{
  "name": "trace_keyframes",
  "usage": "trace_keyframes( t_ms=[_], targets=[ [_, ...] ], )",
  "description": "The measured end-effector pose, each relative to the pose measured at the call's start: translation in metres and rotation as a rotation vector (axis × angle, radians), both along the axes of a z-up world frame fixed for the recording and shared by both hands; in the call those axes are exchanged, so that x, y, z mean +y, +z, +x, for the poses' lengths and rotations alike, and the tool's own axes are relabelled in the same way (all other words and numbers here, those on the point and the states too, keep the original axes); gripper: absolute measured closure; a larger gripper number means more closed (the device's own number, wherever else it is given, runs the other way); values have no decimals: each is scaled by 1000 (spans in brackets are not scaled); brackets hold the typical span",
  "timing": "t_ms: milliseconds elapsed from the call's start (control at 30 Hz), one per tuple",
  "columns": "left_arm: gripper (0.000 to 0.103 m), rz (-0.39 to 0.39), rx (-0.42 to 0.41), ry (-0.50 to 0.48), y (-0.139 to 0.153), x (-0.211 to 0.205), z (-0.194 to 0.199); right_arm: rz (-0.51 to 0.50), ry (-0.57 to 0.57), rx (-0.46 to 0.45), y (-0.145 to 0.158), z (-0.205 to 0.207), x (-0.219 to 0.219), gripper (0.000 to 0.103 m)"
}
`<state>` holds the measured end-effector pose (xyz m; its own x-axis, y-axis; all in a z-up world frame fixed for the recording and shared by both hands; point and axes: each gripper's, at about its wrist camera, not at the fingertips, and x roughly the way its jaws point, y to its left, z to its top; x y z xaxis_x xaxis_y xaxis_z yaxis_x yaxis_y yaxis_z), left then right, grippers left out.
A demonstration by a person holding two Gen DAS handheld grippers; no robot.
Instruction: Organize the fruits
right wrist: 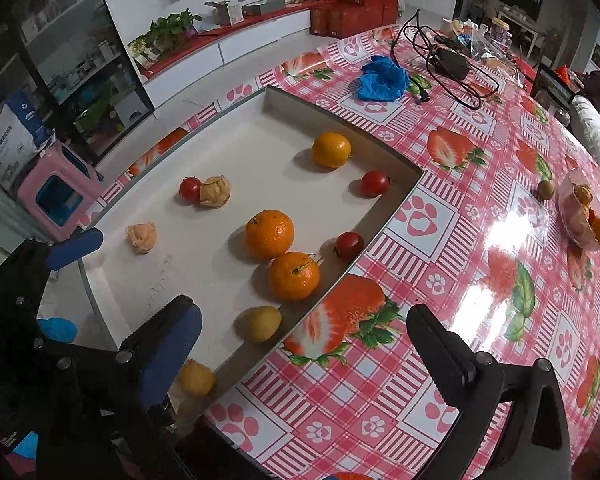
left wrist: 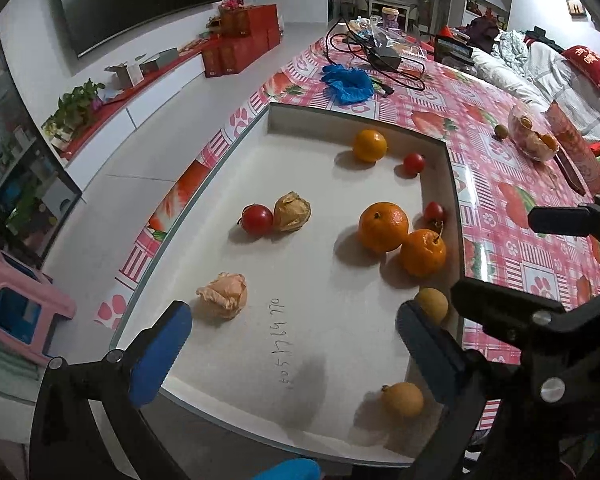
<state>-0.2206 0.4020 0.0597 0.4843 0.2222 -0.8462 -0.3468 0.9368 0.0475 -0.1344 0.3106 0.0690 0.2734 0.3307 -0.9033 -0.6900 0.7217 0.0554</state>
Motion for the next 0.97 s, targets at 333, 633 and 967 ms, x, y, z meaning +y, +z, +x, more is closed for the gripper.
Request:
trace_keyframes(
  t_ms=[333, 633, 967],
  targets=[
    [0, 45, -2, -15, 5, -12, -2, -5, 7, -10, 3, -4, 0, 0],
    [0, 49, 2, -14, 6, -15, -3, -8, 3, -13, 5, -7, -4, 0],
    [0, 71, -10, -24, 6, -18, -8, -10, 4, -13, 4, -9, -4, 0]
  ],
)
